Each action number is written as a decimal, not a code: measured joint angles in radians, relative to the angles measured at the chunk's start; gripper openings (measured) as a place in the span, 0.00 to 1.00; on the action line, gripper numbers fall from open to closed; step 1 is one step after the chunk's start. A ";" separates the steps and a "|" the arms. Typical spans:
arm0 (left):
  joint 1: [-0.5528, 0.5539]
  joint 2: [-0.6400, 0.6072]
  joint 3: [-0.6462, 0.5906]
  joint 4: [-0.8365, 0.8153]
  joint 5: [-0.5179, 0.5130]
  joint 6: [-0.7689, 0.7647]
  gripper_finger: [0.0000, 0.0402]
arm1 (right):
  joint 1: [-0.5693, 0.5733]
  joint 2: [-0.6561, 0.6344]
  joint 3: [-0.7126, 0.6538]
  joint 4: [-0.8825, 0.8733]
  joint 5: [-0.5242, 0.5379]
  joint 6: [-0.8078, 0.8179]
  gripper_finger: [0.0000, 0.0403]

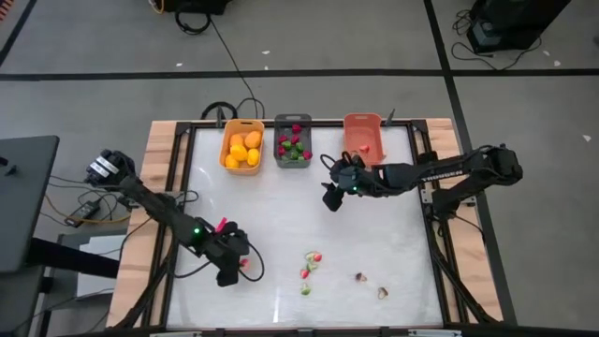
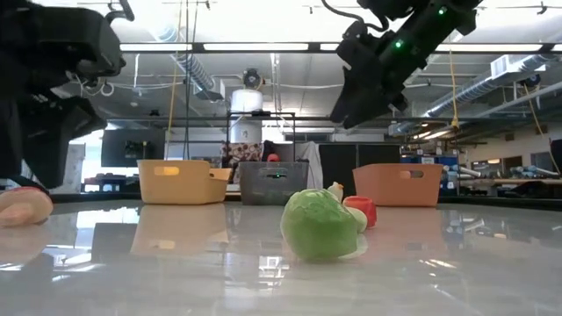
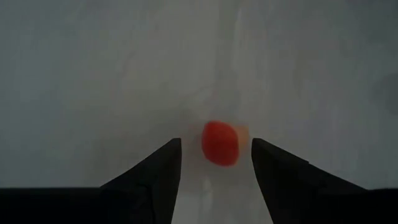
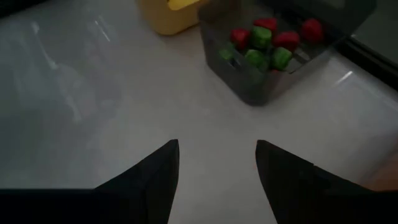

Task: Sort produce into baskets
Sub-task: Put the red mushroom into the orange bin

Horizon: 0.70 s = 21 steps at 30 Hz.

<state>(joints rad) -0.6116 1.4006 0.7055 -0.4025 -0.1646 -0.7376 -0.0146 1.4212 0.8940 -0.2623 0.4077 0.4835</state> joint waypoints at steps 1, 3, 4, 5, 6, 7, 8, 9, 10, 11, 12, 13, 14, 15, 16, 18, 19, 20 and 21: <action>0.000 0.000 -0.013 0.022 0.000 0.000 0.50 | 0.005 0.000 0.000 0.000 0.001 0.008 0.55; 0.000 0.000 -0.038 0.073 0.000 -0.004 0.50 | 0.011 0.000 0.000 0.000 0.002 0.015 0.55; 0.000 0.000 -0.049 0.089 -0.001 -0.005 0.50 | 0.014 0.000 0.000 0.000 0.002 0.016 0.55; 0.000 0.000 -0.058 0.101 -0.003 -0.009 0.50 | 0.016 0.000 0.000 0.000 0.003 0.016 0.55; 0.000 0.000 -0.064 0.104 -0.009 -0.019 0.50 | 0.018 0.000 0.000 0.000 0.003 0.016 0.55; 0.000 0.000 -0.070 0.106 -0.016 -0.027 0.49 | 0.019 0.000 0.000 0.000 0.003 0.016 0.55; 0.000 0.000 -0.073 0.104 -0.021 -0.030 0.48 | 0.020 0.000 0.000 0.000 0.003 0.019 0.55; 0.000 0.000 -0.076 0.104 -0.021 -0.030 0.46 | 0.021 0.000 0.000 0.000 0.003 0.022 0.55; 0.000 0.000 -0.077 0.105 -0.021 -0.030 0.43 | 0.021 0.000 0.000 0.000 0.003 0.023 0.55; 0.000 0.000 -0.078 0.108 -0.021 -0.030 0.39 | 0.021 0.000 0.000 0.001 0.002 0.023 0.55; 0.000 0.000 -0.082 0.117 -0.021 -0.029 0.35 | 0.022 0.000 0.000 0.002 0.001 0.024 0.55; 0.000 0.000 -0.087 0.126 -0.021 -0.026 0.30 | 0.024 0.000 0.000 0.004 0.001 0.030 0.55; 0.000 0.000 -0.091 0.138 -0.020 -0.020 0.26 | 0.026 0.000 0.000 0.006 0.001 0.038 0.55; 0.000 0.000 -0.096 0.154 -0.020 -0.007 0.21 | 0.029 0.000 0.000 0.010 0.001 0.042 0.55; 0.000 0.000 -0.101 0.179 -0.019 0.005 0.16 | 0.033 0.000 0.000 0.016 0.000 0.042 0.55; 0.003 0.000 -0.110 0.227 -0.028 0.045 0.07 | 0.044 0.000 0.000 0.037 -0.007 0.048 0.55; 0.007 0.000 -0.111 0.251 -0.047 0.068 0.04 | 0.051 0.000 0.000 0.051 -0.008 0.059 0.55; 0.013 0.001 -0.111 0.284 -0.081 0.095 0.03 | 0.060 0.000 0.000 0.064 -0.009 0.070 0.55; 0.022 0.001 -0.111 0.321 -0.128 0.123 0.03 | 0.071 0.000 0.000 0.074 -0.011 0.075 0.54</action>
<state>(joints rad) -0.5897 1.4014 0.5949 -0.0818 -0.2922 -0.6145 0.0563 1.4212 0.8940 -0.1887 0.3963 0.5584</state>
